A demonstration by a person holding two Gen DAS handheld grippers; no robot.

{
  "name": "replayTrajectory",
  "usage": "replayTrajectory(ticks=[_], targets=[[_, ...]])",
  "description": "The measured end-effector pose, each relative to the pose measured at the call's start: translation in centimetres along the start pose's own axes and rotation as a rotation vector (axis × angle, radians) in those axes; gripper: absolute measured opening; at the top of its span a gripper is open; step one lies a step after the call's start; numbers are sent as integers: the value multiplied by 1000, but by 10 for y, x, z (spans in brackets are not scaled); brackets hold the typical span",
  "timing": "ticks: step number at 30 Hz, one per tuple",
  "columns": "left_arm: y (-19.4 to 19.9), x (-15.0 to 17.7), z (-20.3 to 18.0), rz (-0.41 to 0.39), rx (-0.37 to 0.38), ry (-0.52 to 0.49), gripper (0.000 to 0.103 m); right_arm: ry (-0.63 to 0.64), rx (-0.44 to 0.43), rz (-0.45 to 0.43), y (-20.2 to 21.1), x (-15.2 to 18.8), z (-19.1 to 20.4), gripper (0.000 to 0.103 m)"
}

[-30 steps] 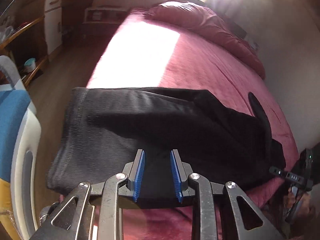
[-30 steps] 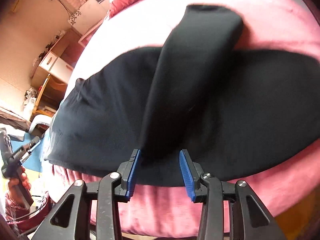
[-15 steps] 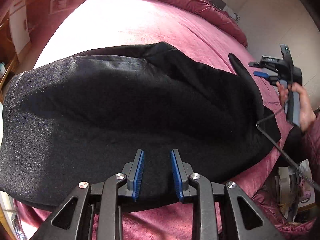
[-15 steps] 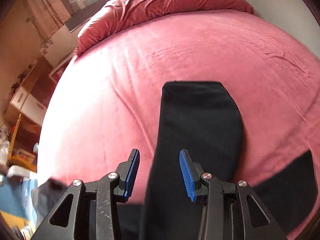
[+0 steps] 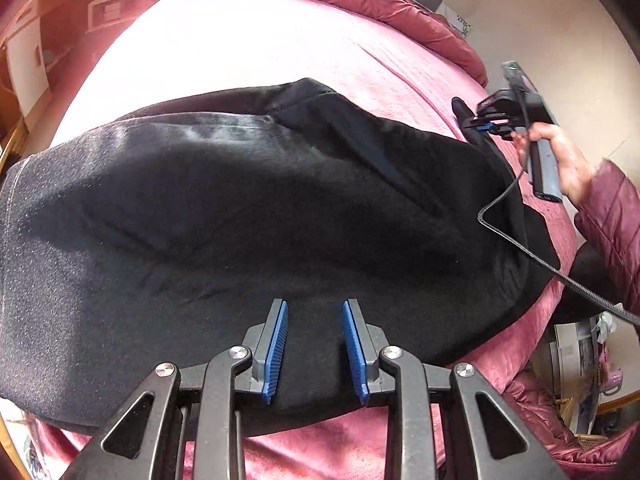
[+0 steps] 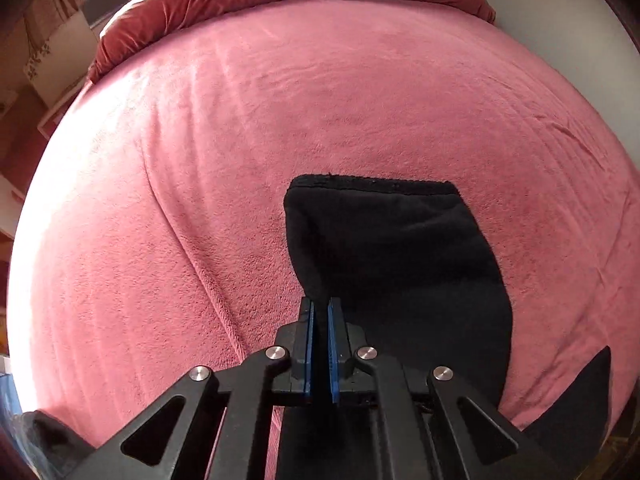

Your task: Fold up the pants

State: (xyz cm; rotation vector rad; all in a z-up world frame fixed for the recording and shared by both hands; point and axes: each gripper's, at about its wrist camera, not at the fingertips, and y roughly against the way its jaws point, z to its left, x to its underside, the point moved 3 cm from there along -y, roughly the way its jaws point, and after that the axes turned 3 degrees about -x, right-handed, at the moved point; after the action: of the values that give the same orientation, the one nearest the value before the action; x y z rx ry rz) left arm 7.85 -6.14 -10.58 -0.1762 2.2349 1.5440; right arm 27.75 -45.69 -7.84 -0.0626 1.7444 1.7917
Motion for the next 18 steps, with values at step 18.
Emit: replayTrajectory(ticks=[18], targets=[[1,-8,-69,-35,51,-186,29,-466,-176,-303,174,121,-207,6]])
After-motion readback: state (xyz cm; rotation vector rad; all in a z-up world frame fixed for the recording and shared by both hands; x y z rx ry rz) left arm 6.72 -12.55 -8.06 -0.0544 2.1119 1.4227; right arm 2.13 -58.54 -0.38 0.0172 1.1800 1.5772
